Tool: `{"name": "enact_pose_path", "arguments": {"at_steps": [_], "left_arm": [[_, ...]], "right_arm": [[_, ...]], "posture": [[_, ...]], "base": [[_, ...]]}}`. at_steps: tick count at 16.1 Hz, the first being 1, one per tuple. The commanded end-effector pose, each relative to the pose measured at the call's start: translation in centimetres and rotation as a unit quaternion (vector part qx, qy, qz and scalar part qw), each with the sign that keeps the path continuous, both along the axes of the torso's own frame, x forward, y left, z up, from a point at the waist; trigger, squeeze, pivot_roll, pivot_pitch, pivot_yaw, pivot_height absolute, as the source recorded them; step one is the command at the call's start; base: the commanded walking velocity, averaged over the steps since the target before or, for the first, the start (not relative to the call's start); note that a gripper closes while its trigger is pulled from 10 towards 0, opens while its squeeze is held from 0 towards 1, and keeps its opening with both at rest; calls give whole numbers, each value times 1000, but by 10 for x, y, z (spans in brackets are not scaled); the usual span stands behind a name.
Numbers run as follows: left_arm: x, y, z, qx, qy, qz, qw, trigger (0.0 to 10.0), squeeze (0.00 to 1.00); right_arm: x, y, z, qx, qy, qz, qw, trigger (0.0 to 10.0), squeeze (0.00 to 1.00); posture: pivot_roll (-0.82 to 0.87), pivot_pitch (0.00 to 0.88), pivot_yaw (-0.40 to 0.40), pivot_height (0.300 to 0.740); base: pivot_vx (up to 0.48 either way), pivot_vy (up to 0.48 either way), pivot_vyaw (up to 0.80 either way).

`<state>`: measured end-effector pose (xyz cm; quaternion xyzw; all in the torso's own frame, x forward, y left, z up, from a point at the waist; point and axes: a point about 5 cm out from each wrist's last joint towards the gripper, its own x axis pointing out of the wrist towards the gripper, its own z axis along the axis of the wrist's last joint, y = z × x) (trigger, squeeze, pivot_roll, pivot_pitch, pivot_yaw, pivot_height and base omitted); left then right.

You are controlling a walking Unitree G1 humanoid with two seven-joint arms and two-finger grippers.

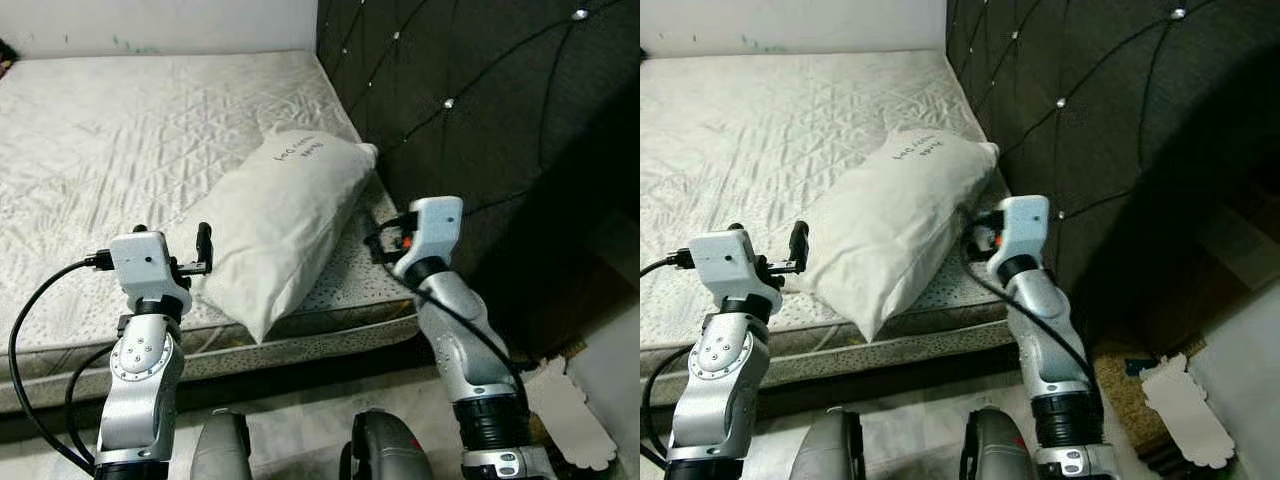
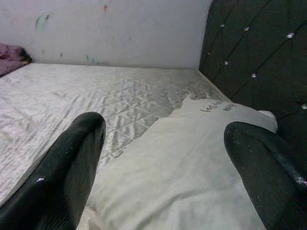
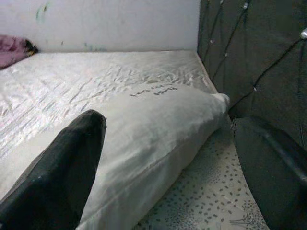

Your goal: Clean up the room

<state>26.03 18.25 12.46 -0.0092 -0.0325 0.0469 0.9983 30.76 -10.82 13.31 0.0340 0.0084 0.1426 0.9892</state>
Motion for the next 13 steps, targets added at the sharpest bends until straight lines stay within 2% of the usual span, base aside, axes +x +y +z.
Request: {"name": "enact_pose_path", "arguments": {"at_steps": [1, 2, 3, 7, 9, 13], "left_arm": [[2, -2, 7, 2, -16, -7, 1000, 10000, 0], [2, -2, 8, 1, -16, -8, 1000, 10000, 0], [2, -2, 8, 1, -16, -9, 1000, 10000, 0], [2, -4, 8, 2, -17, -15, 1000, 10000, 0], [2, -5, 8, 2, -17, -16, 1000, 10000, 0], [3, -6, 8, 0, -13, -16, 1000, 10000, 0]], "right_arm": [[2, 4, 6, -19, -13, 3, 1000, 10000, 0], [2, 8, 8, -29, -32, 20, 999, 10000, 0], [0, 11, 9, -17, -34, 37, 999, 10000, 0], [2, 14, 11, -43, -34, 53, 997, 10000, 0], [-1, 17, 12, -27, -40, 80, 996, 10000, 0], [-2, 19, 14, -23, -48, 91, 994, 10000, 0]], "posture": [[-78, 15, -28, 666], [-78, 17, -29, 666], [-78, 17, -29, 666], [-76, 19, -32, 666], [-75, 19, -35, 666], [-75, 29, -39, 666]], "base": [[322, 0, 0], [334, 0, 0], [337, 0, 0], [354, 0, 0], [360, 0, 0], [284, 0, 800]]}}
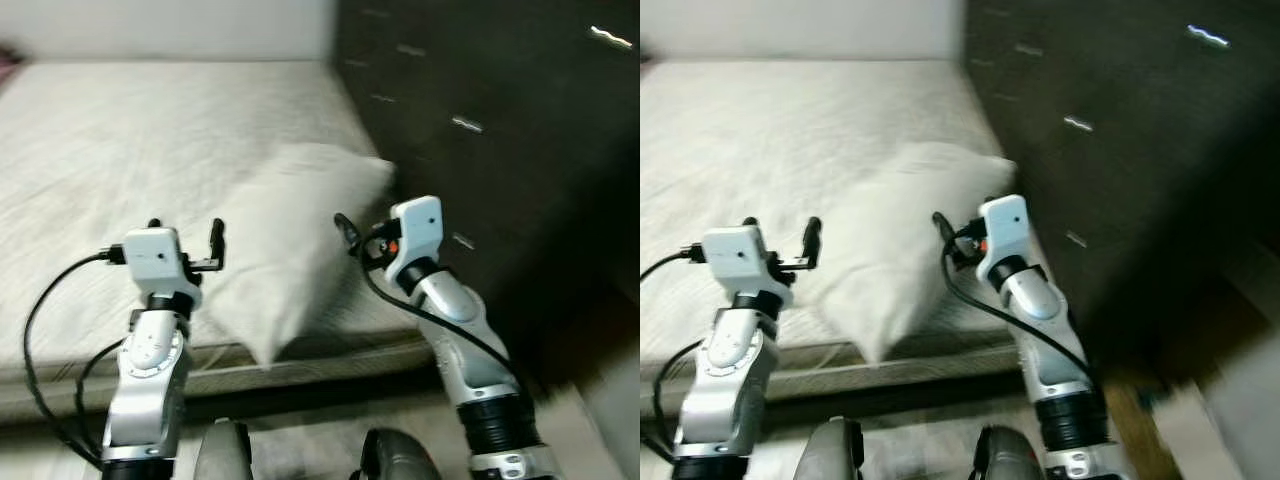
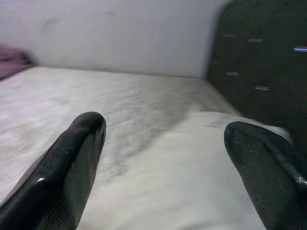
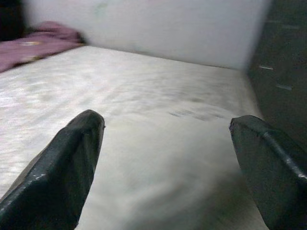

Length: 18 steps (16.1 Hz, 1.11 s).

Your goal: Clean up the room

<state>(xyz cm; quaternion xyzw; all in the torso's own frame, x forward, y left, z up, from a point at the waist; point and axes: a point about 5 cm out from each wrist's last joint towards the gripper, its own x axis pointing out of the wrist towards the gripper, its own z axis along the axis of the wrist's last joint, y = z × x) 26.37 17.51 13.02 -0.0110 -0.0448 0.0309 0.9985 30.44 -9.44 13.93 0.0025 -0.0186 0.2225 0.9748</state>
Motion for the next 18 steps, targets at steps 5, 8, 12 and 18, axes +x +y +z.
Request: {"name": "enact_pose_path", "arguments": {"at_steps": [5, 8, 12, 18], "left_arm": [[0, 0, 2, -5, 3, -5, 1000, 10000, 0], [1, 1, 1, -6, 6, -3, 1000, 10000, 0], [1, -1, 2, -8, 6, -10, 1000, 10000, 0], [0, 2, 1, -13, 8, 6, 1000, 10000, 0]], "right_arm": [[4, 0, 6, 20, -2, 0, 1000, 10000, 0], [5, 1, 7, 25, -2, 0, 1000, 10000, 0], [4, 1, 6, 28, 1, 2, 1000, 10000, 0], [4, 3, 3, 23, 9, 9, 1000, 10000, 0]], "posture": [[-77, 44, -43, 666], [-77, 45, -43, 666], [-82, 53, -44, 651], [-80, 55, -44, 611]], "base": [[108, 0, 277], [0, 0, 0], [0, 0, 0], [0, 0, 0]]}}
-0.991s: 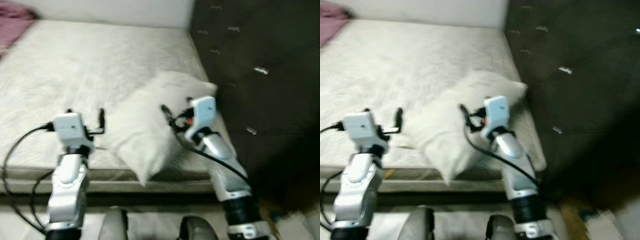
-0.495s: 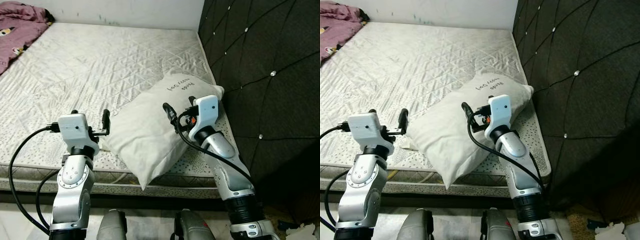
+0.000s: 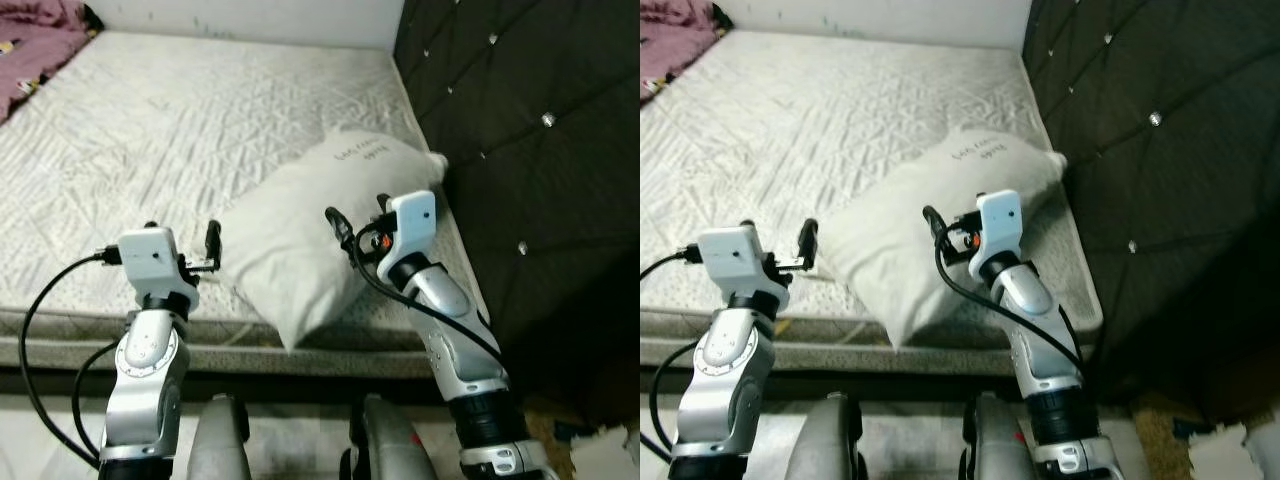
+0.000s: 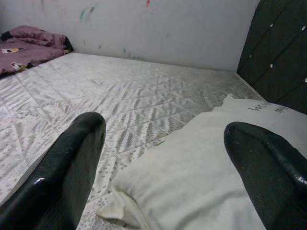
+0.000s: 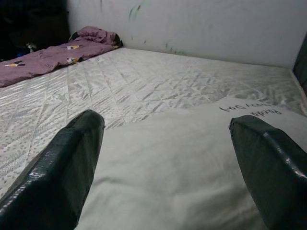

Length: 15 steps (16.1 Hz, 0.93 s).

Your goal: Clean up the room

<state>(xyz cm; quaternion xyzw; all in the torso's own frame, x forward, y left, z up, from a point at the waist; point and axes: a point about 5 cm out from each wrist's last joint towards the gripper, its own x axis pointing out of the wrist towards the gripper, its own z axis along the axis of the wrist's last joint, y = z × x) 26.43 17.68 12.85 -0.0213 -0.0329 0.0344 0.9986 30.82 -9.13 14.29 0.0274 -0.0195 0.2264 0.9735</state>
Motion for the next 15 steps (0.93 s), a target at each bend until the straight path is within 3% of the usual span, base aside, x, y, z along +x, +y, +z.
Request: {"name": "enact_pose_path", "arguments": {"at_steps": [1, 10, 15], "left_arm": [[-1, 1, 3, -4, -3, 6, 1000, 10000, 0], [-2, 0, 3, -6, -10, -3, 1000, 10000, 0], [0, 0, 2, -6, -4, -7, 1000, 10000, 0]], "right_arm": [[0, 0, -1, -2, 5, 6, 1000, 10000, 0], [0, 5, -1, -18, -8, 23, 1000, 10000, 0], [1, 6, -1, -16, -8, 22, 1000, 10000, 0]], "posture": [[-80, 55, -44, 611], [-75, 40, -48, 611], [-77, 49, -49, 611]], "base": [[0, 0, 0], [363, 0, 0], [394, 0, 240]]}}
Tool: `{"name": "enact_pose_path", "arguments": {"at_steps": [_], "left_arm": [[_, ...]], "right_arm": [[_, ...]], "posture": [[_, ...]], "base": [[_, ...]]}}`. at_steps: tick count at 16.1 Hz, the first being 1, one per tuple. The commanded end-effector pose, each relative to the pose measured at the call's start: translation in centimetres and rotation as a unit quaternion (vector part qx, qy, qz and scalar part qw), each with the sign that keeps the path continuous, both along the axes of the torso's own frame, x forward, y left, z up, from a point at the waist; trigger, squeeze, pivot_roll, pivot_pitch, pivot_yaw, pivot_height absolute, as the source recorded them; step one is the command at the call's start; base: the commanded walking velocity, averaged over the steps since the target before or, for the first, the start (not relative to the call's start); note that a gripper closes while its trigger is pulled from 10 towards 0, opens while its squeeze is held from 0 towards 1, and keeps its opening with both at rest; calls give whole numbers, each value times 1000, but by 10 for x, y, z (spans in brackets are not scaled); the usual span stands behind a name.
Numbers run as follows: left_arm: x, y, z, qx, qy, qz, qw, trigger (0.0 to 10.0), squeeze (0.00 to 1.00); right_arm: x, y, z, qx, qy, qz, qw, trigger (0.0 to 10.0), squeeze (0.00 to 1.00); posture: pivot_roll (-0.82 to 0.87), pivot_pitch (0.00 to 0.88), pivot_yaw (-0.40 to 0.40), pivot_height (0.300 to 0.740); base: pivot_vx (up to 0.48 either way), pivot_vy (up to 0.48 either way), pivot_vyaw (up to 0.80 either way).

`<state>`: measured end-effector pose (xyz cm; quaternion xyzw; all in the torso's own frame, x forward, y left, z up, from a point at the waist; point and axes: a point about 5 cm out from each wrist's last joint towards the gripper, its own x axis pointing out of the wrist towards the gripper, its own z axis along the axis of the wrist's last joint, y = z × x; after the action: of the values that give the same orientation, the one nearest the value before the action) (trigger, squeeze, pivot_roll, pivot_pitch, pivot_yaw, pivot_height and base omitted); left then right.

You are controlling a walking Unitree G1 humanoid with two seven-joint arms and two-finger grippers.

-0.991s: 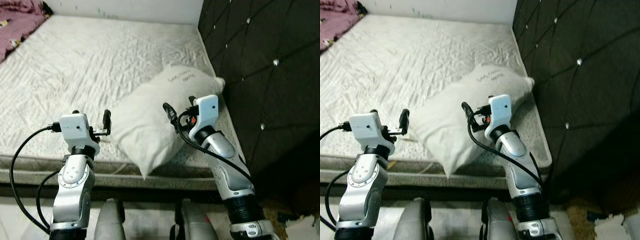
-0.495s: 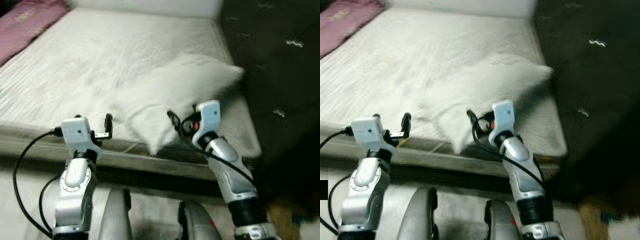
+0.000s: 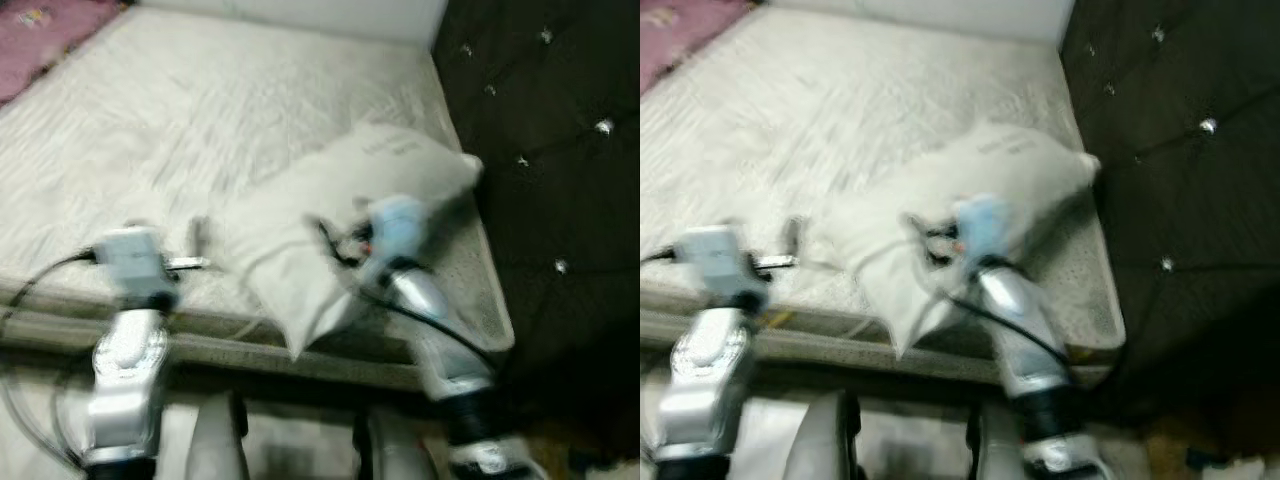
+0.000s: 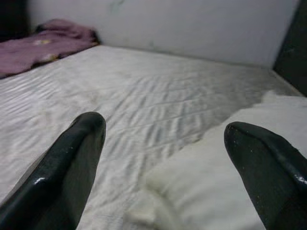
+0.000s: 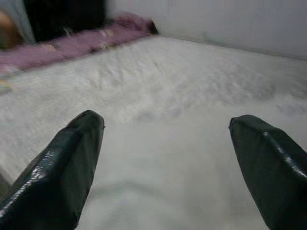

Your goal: Clean up the room

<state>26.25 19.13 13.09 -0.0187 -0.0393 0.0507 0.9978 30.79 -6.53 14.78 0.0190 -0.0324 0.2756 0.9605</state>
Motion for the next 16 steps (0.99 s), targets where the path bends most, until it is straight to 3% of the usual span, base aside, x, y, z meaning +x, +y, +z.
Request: {"name": "enact_pose_path", "arguments": {"at_steps": [1, 6, 9, 13, 16], "left_arm": [[3, -16, -2, -11, 7, -28, 1000, 10000, 0], [4, -15, -8, -7, 36, -20, 999, 10000, 0], [1, -14, -7, -15, 53, -16, 998, 10000, 0], [-26, -7, -5, 8, 67, -2, 998, 10000, 0], [-43, 1, -6, 16, 82, 21, 996, 10000, 0]], "right_arm": [[1, -20, -6, -10, 7, -29, 1000, 10000, 0], [1, -20, -6, -10, 10, -27, 1000, 10000, 0], [-3, -22, -11, -26, 20, -21, 999, 10000, 0], [-8, -19, -22, -72, 51, 13, 996, 10000, 0], [-10, -22, -22, -74, 67, 27, 995, 10000, 0]], "posture": [[-77, 49, -49, 611], [-79, 56, -50, 611], [-71, 67, -50, 586], [-49, 100, -45, 531], [-30, 116, -45, 511]], "base": [[0, 0, 0], [0, 0, 0], [0, 0, 0], [0, 0, 0], [0, 0, 0]]}}
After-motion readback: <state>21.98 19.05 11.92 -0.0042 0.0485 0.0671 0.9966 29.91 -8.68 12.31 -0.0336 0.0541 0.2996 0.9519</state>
